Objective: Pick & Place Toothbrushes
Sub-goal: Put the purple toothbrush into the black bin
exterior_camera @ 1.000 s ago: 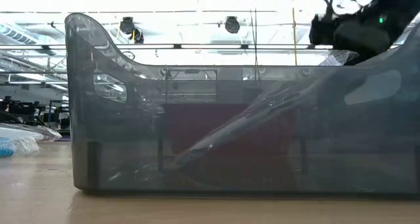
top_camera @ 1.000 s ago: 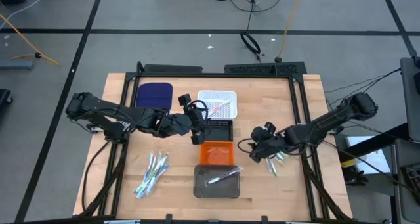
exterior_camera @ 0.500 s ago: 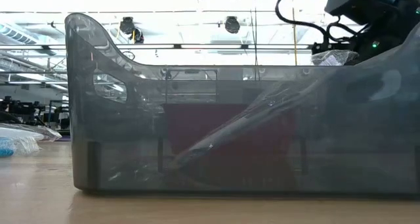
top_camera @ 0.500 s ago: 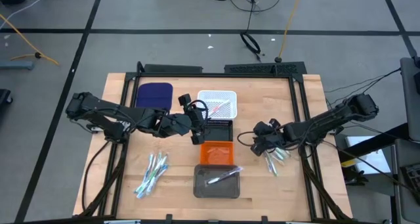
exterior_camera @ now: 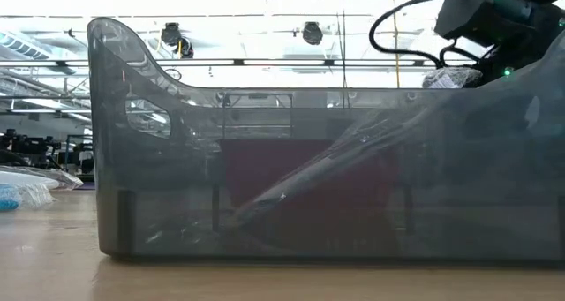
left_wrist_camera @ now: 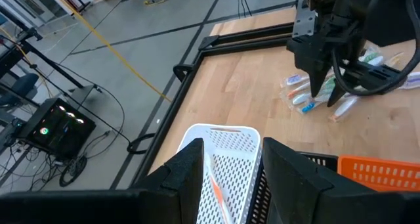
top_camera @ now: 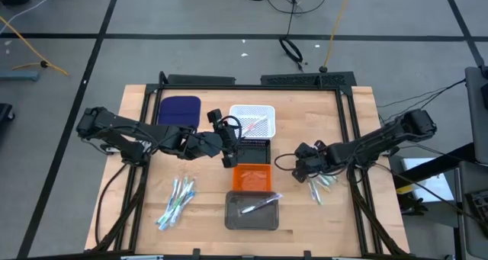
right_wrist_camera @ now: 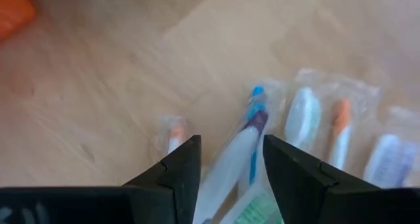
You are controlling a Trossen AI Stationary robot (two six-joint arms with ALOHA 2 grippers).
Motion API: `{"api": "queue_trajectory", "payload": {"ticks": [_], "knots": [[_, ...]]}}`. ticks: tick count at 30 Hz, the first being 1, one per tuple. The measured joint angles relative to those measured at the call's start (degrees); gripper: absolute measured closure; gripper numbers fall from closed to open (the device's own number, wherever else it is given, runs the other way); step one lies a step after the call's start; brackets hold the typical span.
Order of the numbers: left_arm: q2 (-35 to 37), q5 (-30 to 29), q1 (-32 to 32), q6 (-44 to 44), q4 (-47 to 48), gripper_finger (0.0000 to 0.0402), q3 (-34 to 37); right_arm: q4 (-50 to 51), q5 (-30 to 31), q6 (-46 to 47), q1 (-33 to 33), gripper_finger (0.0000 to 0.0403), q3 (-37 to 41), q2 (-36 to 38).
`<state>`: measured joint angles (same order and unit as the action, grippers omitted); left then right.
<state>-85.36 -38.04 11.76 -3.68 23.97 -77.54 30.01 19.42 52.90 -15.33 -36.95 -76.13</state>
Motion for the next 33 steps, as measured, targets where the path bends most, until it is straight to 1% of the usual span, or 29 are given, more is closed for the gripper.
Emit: {"api": "queue_trajectory", "payload": {"ticks": [3, 6, 9, 12, 14, 18, 21, 25, 30, 33], "knots": [[0.00, 0.00, -0.01, 0.09, 0.00, 0.0245, 0.00, 0.04, -0.22, 0.01, -0.02, 0.0251, 0.00, -1.34], [0.00, 0.00, -0.01, 0.17, 0.00, 0.0245, 0.00, -0.01, -0.23, 0.41, -0.02, 0.0271, 0.00, -2.34], [0.00, 0.00, 0.01, 0.17, 0.00, 0.0245, 0.00, -0.15, -0.40, 0.37, -0.02, 0.0312, 0.00, -2.39], [0.00, 0.00, 0.01, 0.17, 0.00, 0.0245, 0.00, -0.15, -0.48, 0.17, -0.02, 0.0368, 0.00, -2.24], [0.00, 0.00, 0.01, 0.17, 0.00, 0.0245, 0.00, -0.28, -0.60, -0.38, -0.02, 0.0389, 0.00, -2.24], [0.00, 0.00, 0.00, 0.17, 0.00, 0.0245, 0.00, -0.43, -0.38, -0.28, -0.02, 0.0382, 0.00, -2.24], [0.00, -0.01, 0.00, 0.16, 0.00, 0.0245, 0.00, -0.62, -0.38, -0.52, -0.02, 0.0391, 0.00, -2.19], [0.00, 0.00, -0.01, 0.15, 0.00, 0.0245, 0.00, -1.47, -0.31, -1.12, -0.03, 0.0392, 0.00, -1.45], [0.00, 0.00, 0.01, 0.15, -0.02, 0.0245, 0.00, -1.77, 1.55, -2.92, -0.02, 0.0392, 0.00, 1.79], [0.00, 0.00, 0.01, 0.23, -0.04, 0.0245, 0.00, -3.96, 2.95, -5.39, -0.03, 0.0392, 0.00, 4.76]]}}
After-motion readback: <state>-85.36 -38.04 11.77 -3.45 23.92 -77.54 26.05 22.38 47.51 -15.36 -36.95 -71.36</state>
